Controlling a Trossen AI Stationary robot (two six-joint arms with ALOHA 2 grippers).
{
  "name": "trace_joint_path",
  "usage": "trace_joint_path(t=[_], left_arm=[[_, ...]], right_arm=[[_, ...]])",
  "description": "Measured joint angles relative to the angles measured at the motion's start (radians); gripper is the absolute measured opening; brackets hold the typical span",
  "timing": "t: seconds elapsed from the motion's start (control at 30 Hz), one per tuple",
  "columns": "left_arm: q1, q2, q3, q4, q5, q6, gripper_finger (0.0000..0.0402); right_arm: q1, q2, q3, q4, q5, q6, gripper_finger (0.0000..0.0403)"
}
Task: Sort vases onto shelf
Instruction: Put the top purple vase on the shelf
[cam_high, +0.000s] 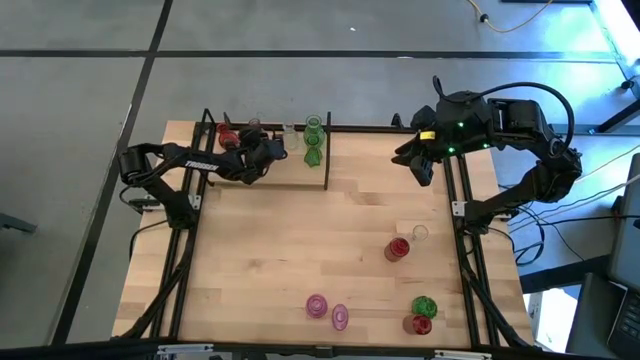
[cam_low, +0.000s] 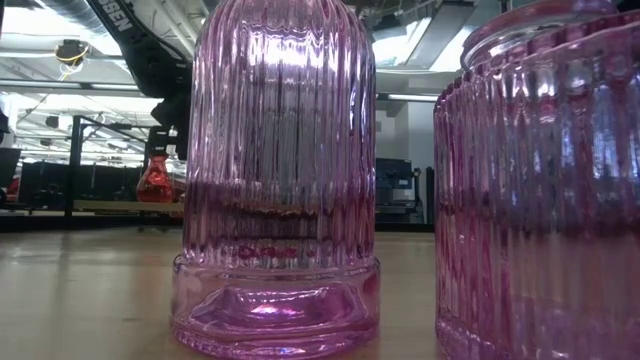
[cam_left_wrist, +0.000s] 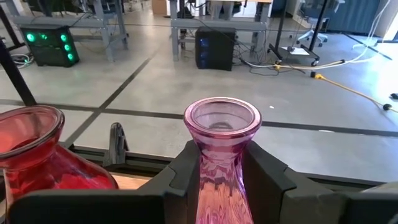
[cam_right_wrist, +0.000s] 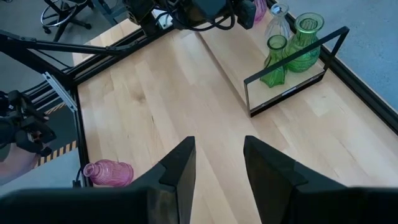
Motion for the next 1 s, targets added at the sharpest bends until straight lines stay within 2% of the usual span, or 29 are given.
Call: trace_joint_path(t=[0.17, 0.47, 0.73, 1.0], left_arm=[[0.000, 0.000, 0.000, 0.001, -0.016, -0.004, 0.0089], [0.004, -0.004, -0.056, 0.025, -0.040, -0.147, 0.0089], [-0.010, -0.002, -0.068, 0.155, 0.026, 0.002, 0.0089], [0.001, -0.002, -0.067, 0.160, 0.042, 0.031, 0.0089]], right_arm=[[0.000, 0.000, 0.000, -0.007, 0.000, 0.002, 0.0127], [0.000, 0.000, 0.000, -0.007, 0.000, 0.002, 0.0127], [0.000, 0.000, 0.000, -0.004, 0.000, 0.001, 0.0127], [0.000, 0.000, 0.000, -0.004, 0.000, 0.001, 0.0127]])
